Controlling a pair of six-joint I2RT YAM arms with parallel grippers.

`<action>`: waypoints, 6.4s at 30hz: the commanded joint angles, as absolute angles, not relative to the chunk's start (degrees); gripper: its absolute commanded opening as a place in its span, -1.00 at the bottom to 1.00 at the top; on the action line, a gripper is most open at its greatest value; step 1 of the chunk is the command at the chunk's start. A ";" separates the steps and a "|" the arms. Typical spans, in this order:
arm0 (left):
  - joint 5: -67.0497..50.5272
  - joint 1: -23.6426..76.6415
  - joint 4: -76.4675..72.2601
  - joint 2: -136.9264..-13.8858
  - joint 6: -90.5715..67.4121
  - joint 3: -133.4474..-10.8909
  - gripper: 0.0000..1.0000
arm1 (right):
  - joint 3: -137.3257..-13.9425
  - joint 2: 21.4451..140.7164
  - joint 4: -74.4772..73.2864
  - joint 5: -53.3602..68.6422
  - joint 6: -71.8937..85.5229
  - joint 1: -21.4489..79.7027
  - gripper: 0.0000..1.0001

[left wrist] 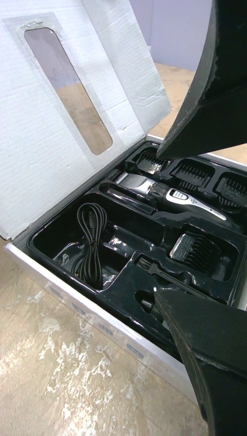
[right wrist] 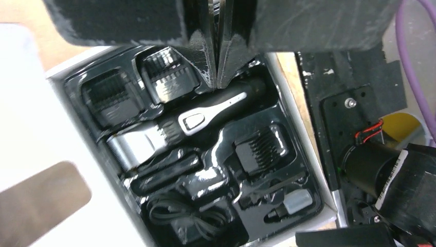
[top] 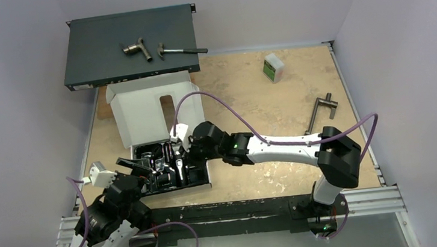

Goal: Sort the hair-cutting tools
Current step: Place the haircut tool in the storage box, then pick up the haircut tool from the storage box, then adjust the haircut tool.

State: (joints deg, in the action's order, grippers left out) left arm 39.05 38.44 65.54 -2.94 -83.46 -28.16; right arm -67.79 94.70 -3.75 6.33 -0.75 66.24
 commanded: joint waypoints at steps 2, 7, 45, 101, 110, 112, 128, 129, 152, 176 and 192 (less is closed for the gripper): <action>37.23 38.68 72.64 -4.32 -83.89 -28.30 0.97 | -62.80 93.70 2.84 7.92 11.96 66.18 -1.00; 37.50 38.67 72.76 -5.67 -83.96 -28.57 0.97 | -61.18 95.71 2.05 8.32 12.88 66.17 -1.00; 24.88 38.67 52.86 -8.52 -68.59 -25.42 0.97 | -66.01 92.94 -5.44 -8.54 26.29 63.15 0.01; 4.21 32.77 15.50 -54.70 -51.40 -28.21 -0.26 | -38.76 76.83 11.71 1.23 28.60 53.61 -0.04; 0.27 32.17 10.59 -58.96 -51.67 -27.64 -0.47 | -38.15 75.92 11.35 0.88 28.53 53.35 -0.05; 0.26 32.13 10.21 -59.22 -51.88 -27.38 -0.48 | -38.04 75.87 11.25 1.03 28.54 53.28 -0.05; -3.13 31.09 5.06 -54.61 -52.04 -23.40 -1.00 | -38.45 76.37 11.16 1.51 28.75 53.17 -0.04; -3.23 30.96 4.82 -54.36 -52.03 -23.28 -1.00 | -38.41 76.43 11.16 1.50 28.79 53.12 -0.04; -1.47 28.89 18.40 -33.44 -51.22 -24.70 -1.00 | -39.12 68.75 14.23 1.56 13.73 56.22 0.21; -27.73 23.82 29.17 -24.78 -46.38 -39.82 -1.00 | -48.17 62.26 6.10 -8.72 -27.37 79.15 0.79; -28.05 23.77 28.28 -22.55 -43.84 -38.48 -1.00 | -52.73 69.98 12.56 -7.46 -22.45 78.40 0.79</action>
